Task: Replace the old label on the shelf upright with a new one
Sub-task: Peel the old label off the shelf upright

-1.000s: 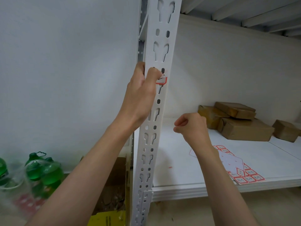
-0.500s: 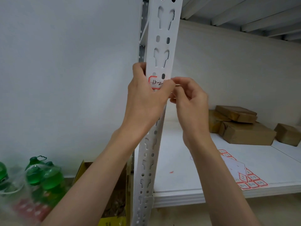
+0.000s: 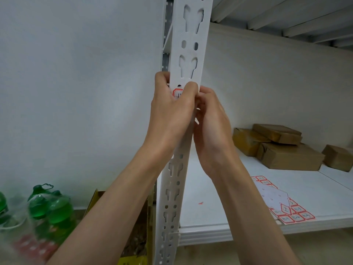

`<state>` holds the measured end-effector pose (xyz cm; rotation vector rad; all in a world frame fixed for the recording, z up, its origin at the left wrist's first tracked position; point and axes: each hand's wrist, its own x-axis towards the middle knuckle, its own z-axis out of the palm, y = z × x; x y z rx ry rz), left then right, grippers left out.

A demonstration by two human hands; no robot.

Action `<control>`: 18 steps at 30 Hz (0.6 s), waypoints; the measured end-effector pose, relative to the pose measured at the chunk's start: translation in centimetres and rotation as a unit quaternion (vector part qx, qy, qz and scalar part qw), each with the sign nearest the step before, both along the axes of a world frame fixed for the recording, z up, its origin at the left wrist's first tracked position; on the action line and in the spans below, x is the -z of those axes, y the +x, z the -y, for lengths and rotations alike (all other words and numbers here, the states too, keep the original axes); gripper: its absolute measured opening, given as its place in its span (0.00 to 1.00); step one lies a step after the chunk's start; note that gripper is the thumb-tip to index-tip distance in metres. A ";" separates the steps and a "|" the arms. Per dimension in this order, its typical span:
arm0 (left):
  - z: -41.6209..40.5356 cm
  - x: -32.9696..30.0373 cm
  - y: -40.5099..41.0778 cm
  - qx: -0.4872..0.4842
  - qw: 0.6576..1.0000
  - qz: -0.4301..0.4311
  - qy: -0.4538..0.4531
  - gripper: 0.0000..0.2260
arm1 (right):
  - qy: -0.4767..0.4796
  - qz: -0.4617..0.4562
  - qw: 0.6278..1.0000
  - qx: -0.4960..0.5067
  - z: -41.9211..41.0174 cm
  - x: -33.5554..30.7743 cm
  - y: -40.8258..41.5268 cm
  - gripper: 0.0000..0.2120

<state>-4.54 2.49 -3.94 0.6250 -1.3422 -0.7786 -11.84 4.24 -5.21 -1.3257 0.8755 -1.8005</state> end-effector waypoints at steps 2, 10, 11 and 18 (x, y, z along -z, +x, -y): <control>0.0 0.0 0.0 0.002 1.000 -0.004 0.002 0.10 | 0.010 0.006 1.000 -0.008 0.1 0.0 0.2 0.13; 0.4 0.1 1.0 0.080 0.996 -0.027 0.040 0.04 | 0.020 -0.012 1.000 -0.005 0.2 0.3 0.4 0.14; 0.4 0.1 1.0 0.080 0.996 -0.025 0.042 0.04 | 0.023 -0.016 1.000 -0.005 0.3 0.3 0.5 0.14; 0.3 -0.2 0.9 0.072 0.997 -0.010 0.032 0.07 | 0.024 -0.021 0.999 -0.012 0.6 0.4 1.1 0.15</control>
